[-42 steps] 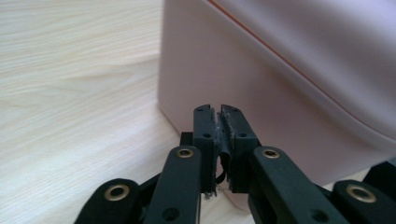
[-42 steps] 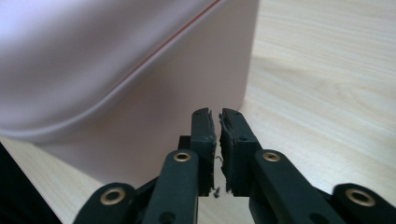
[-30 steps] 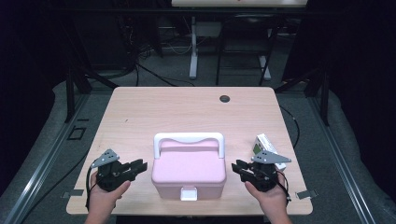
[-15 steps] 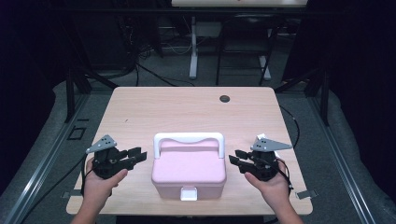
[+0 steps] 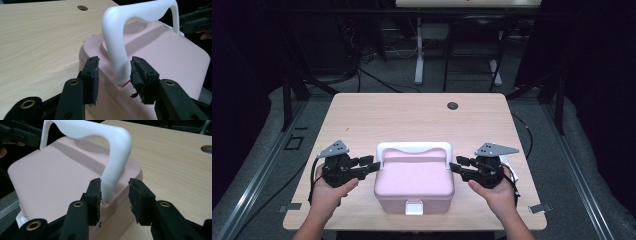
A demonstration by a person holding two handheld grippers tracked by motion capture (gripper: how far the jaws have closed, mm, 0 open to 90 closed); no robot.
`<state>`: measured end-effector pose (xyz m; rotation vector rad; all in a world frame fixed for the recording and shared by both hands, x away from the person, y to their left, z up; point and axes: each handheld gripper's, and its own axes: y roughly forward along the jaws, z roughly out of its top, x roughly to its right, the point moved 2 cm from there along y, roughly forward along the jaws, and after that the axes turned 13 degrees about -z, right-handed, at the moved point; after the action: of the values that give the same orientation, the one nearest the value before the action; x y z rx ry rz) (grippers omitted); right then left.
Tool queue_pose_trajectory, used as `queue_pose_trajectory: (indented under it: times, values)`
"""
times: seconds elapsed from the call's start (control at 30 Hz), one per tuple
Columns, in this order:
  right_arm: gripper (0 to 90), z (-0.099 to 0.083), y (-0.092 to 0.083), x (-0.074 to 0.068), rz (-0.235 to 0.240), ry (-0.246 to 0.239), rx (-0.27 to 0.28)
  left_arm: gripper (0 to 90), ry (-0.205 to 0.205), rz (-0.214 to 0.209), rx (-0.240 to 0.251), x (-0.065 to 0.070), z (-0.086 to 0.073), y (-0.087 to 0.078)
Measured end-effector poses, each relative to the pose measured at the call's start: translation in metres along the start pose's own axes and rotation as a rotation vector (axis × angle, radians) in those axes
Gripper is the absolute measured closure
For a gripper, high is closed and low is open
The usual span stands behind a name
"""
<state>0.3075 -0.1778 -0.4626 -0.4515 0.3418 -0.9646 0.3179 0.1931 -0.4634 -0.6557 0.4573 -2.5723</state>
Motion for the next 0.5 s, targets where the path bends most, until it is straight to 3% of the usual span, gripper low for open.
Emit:
queue_pose_trajectory:
  times: [0.2, 0.33, 0.5]
  values:
    - [59.7, 0.002, 0.007, 0.000, 0.034, 0.010, 0.012, 57.1, 0.006, -0.027, -0.021, 0.002, 0.004, 0.010]
    - [59.9, 0.003, 0.012, -0.002, 0.040, 0.008, 0.011, 60.3, 0.025, -0.009, -0.026, 0.001, 0.003, 0.012]
    - [61.7, 0.003, 0.016, -0.006, 0.048, -0.007, 0.011, 66.0, 0.015, -0.008, -0.007, 0.001, 0.002, 0.011]
